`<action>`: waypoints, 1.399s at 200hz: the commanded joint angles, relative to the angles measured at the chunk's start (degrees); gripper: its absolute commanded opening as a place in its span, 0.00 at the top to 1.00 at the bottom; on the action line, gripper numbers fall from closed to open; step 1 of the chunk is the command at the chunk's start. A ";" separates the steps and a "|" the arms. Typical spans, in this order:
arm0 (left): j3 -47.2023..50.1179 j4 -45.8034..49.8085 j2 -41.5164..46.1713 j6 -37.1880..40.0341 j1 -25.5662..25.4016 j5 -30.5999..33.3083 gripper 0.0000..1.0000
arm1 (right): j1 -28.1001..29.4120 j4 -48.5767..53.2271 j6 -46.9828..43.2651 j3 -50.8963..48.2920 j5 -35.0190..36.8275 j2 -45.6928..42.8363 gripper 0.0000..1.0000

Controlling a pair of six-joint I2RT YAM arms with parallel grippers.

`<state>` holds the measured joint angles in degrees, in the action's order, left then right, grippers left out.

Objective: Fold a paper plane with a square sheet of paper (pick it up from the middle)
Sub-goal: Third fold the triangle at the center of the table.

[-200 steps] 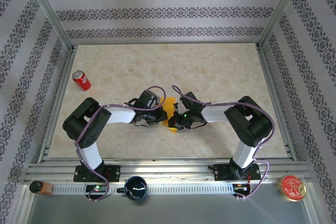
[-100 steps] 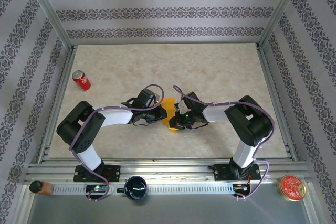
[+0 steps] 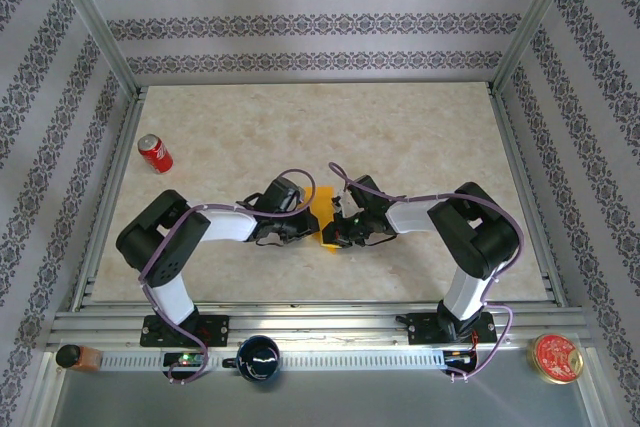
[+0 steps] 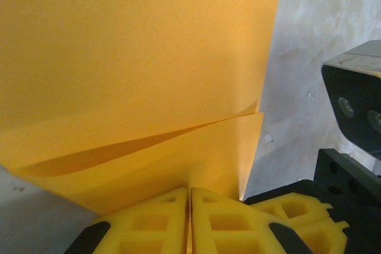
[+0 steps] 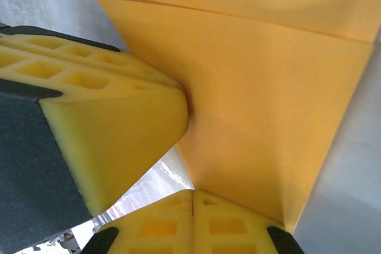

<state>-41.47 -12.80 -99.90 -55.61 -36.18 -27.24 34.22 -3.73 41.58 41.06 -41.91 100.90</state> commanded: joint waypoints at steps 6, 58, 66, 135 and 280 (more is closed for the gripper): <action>3.27 -2.45 -1.40 0.00 3.68 1.52 0.88 | -0.35 6.10 -1.07 -2.03 3.50 3.13 1.00; 4.24 -2.48 -1.44 0.19 6.96 1.13 0.87 | -0.30 6.27 -1.58 -2.30 3.02 3.41 1.00; 3.55 -0.56 -1.40 0.56 7.25 1.38 0.87 | -0.30 6.26 -1.68 -2.30 2.88 3.42 1.00; -2.30 15.09 0.66 4.70 8.50 7.28 0.85 | -0.21 6.45 -1.68 -2.12 2.69 2.82 1.00; -8.45 16.02 8.00 7.60 4.87 4.58 0.81 | -0.25 6.68 -1.77 -1.95 2.27 2.07 1.00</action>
<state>-47.75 5.30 -91.72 -49.87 -28.86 -20.49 34.22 -3.86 40.29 41.08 -42.57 101.10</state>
